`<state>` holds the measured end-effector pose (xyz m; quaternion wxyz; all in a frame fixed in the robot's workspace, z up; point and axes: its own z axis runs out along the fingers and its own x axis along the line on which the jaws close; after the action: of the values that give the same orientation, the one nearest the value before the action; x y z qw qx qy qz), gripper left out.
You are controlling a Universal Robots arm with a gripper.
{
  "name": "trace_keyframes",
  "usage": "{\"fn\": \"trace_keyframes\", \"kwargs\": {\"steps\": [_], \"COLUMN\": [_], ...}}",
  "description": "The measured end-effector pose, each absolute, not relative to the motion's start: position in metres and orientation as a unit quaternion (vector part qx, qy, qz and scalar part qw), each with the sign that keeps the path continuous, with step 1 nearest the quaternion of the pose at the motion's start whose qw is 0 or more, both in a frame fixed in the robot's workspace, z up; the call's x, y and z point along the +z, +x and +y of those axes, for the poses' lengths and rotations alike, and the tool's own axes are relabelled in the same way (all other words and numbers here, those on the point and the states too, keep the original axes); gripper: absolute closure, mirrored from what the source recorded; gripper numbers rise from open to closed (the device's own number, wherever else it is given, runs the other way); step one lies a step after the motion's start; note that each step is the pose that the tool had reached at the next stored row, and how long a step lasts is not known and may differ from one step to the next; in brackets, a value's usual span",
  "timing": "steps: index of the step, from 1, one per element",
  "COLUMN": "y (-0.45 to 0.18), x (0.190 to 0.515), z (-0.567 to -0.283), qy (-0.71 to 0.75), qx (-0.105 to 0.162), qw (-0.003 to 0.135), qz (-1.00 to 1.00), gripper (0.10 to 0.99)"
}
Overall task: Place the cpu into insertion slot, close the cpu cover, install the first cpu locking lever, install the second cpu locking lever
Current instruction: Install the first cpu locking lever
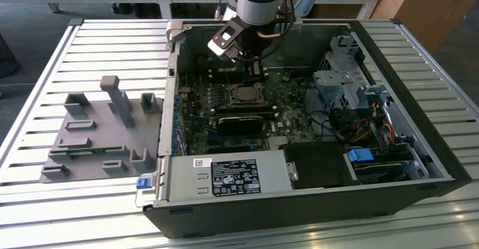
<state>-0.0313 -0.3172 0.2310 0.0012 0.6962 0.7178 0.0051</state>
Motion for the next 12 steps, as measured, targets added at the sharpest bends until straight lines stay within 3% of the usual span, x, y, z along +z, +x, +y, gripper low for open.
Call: {"fn": "trace_keyframes", "kwargs": {"steps": [12], "y": [-0.0312], "x": [0.2393], "z": [-0.3172], "qy": [0.696], "qx": [0.005], "qw": [0.001], "qz": [0.718], "gripper": [0.980]}}
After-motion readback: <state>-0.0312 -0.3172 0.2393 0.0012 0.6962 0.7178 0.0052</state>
